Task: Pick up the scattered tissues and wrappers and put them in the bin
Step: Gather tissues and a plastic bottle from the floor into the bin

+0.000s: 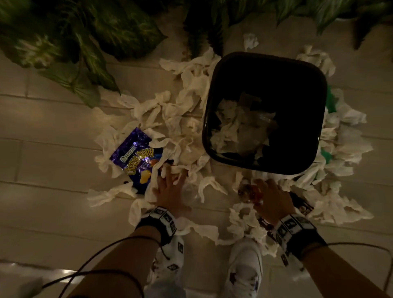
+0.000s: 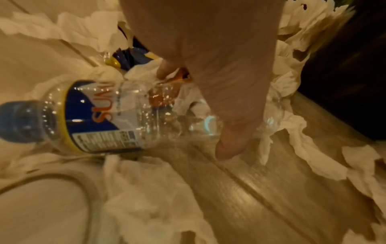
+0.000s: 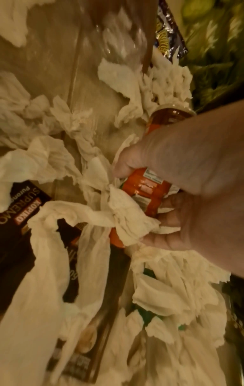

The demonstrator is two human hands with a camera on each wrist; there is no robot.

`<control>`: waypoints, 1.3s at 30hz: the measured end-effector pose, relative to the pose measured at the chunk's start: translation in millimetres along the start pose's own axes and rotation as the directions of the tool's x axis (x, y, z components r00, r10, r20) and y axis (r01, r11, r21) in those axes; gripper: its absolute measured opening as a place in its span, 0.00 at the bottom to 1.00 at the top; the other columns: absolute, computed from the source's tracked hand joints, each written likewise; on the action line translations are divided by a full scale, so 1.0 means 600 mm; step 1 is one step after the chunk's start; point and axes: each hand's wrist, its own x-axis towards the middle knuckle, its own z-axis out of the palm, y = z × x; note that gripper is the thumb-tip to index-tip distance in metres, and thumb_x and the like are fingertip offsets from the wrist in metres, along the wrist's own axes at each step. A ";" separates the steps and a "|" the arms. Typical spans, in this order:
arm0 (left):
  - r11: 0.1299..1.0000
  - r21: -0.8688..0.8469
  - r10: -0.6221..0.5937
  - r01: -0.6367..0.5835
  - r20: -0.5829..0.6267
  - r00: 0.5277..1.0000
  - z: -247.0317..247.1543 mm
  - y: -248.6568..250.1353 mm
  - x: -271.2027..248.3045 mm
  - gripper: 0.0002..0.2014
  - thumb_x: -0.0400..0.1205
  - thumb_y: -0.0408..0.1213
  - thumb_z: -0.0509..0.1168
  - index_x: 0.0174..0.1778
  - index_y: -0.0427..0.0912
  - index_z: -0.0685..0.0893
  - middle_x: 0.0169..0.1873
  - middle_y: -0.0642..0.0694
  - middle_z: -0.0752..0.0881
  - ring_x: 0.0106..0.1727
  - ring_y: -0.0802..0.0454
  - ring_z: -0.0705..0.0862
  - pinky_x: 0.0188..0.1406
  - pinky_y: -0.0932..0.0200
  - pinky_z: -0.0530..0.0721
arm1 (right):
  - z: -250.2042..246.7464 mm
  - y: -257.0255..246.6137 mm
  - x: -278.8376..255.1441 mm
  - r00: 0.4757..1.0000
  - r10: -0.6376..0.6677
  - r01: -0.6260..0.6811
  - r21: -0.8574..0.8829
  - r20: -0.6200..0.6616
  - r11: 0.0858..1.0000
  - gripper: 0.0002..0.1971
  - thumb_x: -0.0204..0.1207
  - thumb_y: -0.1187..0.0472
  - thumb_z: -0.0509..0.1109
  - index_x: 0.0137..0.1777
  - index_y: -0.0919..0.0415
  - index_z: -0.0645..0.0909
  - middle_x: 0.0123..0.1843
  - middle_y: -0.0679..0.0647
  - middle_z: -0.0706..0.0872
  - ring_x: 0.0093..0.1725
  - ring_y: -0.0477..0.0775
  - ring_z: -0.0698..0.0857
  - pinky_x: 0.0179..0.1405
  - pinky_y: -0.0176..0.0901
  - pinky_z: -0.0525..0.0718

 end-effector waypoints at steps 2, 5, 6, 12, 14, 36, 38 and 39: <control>1.000 0.017 0.026 -0.026 -0.049 0.998 -0.005 0.004 0.013 0.55 0.61 0.51 0.77 0.78 0.64 0.48 0.83 0.46 0.38 0.82 0.31 0.41 0.75 0.26 0.60 | 0.001 0.010 -0.017 1.000 -0.013 0.014 0.073 -0.013 0.997 0.36 0.65 0.52 0.72 0.74 0.48 0.64 0.69 0.56 0.73 0.66 0.63 0.77 0.58 0.55 0.81; 0.997 0.041 0.068 -0.064 -0.089 0.994 -0.015 0.004 0.019 0.51 0.62 0.52 0.75 0.78 0.57 0.54 0.81 0.44 0.54 0.78 0.31 0.59 0.70 0.33 0.70 | 0.000 0.019 -0.046 0.998 -0.022 0.031 0.161 -0.055 0.987 0.37 0.62 0.54 0.76 0.73 0.54 0.69 0.68 0.59 0.75 0.64 0.64 0.79 0.54 0.54 0.83; 0.996 0.038 0.084 -0.080 -0.103 0.991 -0.019 0.005 0.017 0.50 0.62 0.50 0.75 0.77 0.55 0.55 0.81 0.44 0.55 0.76 0.32 0.64 0.67 0.36 0.75 | -0.003 0.020 -0.055 0.998 -0.016 0.030 0.209 -0.068 0.978 0.37 0.60 0.54 0.77 0.72 0.55 0.70 0.67 0.59 0.76 0.63 0.65 0.80 0.53 0.55 0.84; 0.991 -0.109 0.066 -0.075 -0.087 0.994 -0.066 0.017 -0.036 0.43 0.63 0.46 0.74 0.73 0.47 0.62 0.71 0.45 0.69 0.71 0.40 0.72 0.63 0.46 0.79 | -0.067 0.007 -0.154 0.988 0.020 0.054 0.462 -0.152 0.885 0.36 0.57 0.55 0.80 0.68 0.54 0.73 0.64 0.54 0.78 0.63 0.59 0.79 0.55 0.47 0.81; 0.978 -0.194 0.064 -0.083 -0.102 0.993 -0.097 0.027 -0.071 0.45 0.60 0.50 0.73 0.73 0.48 0.62 0.69 0.46 0.71 0.70 0.41 0.73 0.65 0.42 0.79 | -0.112 -0.004 -0.201 0.976 -0.008 0.122 0.510 -0.219 0.851 0.36 0.56 0.56 0.82 0.67 0.53 0.74 0.61 0.51 0.79 0.61 0.54 0.80 0.53 0.39 0.77; 0.628 -0.448 0.270 -0.637 -0.642 0.718 -0.504 0.369 -0.364 0.31 0.60 0.44 0.79 0.58 0.53 0.76 0.49 0.55 0.81 0.50 0.63 0.80 0.44 0.75 0.78 | -0.406 -0.121 -0.072 0.975 0.130 0.082 0.840 -0.179 0.537 0.35 0.53 0.32 0.75 0.55 0.55 0.75 0.51 0.54 0.86 0.50 0.56 0.86 0.47 0.48 0.85; 0.611 -0.476 0.260 -0.633 -0.635 0.728 -0.493 0.387 -0.327 0.32 0.61 0.41 0.79 0.60 0.52 0.75 0.53 0.53 0.81 0.53 0.55 0.81 0.50 0.59 0.83 | -0.377 -0.108 -0.038 0.981 0.121 0.056 0.826 -0.149 0.561 0.41 0.51 0.29 0.74 0.61 0.54 0.75 0.58 0.53 0.86 0.58 0.56 0.85 0.56 0.50 0.85; 0.617 -0.478 0.261 -0.625 -0.625 0.736 -0.485 0.394 -0.309 0.32 0.61 0.39 0.79 0.60 0.52 0.75 0.54 0.52 0.81 0.54 0.53 0.81 0.51 0.55 0.83 | -0.373 -0.104 -0.039 0.979 0.149 0.029 0.820 -0.139 0.571 0.40 0.55 0.35 0.76 0.66 0.54 0.75 0.61 0.52 0.85 0.61 0.55 0.83 0.60 0.51 0.83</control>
